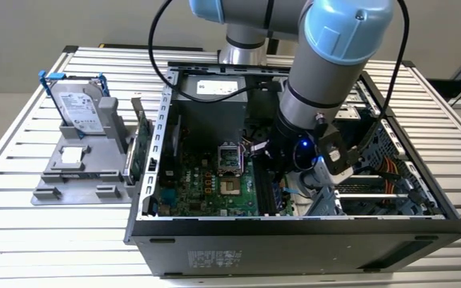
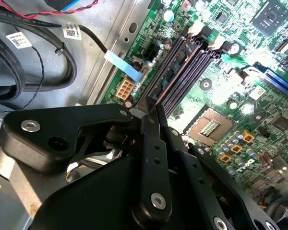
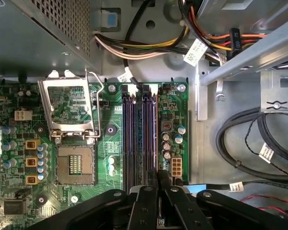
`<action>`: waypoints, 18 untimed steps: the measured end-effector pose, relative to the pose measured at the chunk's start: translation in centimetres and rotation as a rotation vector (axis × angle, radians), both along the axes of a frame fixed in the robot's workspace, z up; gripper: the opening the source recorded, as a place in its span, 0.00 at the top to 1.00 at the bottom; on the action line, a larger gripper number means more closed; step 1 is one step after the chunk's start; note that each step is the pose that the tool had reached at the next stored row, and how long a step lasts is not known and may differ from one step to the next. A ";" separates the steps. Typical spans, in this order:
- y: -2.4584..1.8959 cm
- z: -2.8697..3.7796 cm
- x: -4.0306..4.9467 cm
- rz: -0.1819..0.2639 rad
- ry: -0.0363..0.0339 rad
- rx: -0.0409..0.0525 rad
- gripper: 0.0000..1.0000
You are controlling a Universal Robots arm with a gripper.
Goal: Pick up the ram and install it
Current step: 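Insert the ram into the slot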
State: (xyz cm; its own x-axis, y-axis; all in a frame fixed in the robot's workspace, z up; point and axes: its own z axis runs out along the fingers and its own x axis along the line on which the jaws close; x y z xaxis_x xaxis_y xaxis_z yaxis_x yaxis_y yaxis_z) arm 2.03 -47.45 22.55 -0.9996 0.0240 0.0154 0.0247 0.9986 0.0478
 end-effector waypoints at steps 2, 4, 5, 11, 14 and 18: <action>-0.01 -0.12 -0.01 0.000 0.0002 0.0032 1.00; -0.01 -0.27 0.00 0.000 0.0001 0.0069 1.00; -0.01 -0.34 0.00 0.000 0.0001 0.0075 1.00; -0.01 -0.56 0.00 0.000 0.0019 0.0088 1.00; -0.01 -0.56 0.00 0.000 0.0019 0.0089 1.00; 0.01 -0.59 0.00 0.000 0.0018 0.0100 0.00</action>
State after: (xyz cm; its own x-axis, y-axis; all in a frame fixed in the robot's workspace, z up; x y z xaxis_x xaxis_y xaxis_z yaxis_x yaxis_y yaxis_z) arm 2.04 -47.45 21.96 -0.9996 0.0239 0.0174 0.0248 0.9980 0.0577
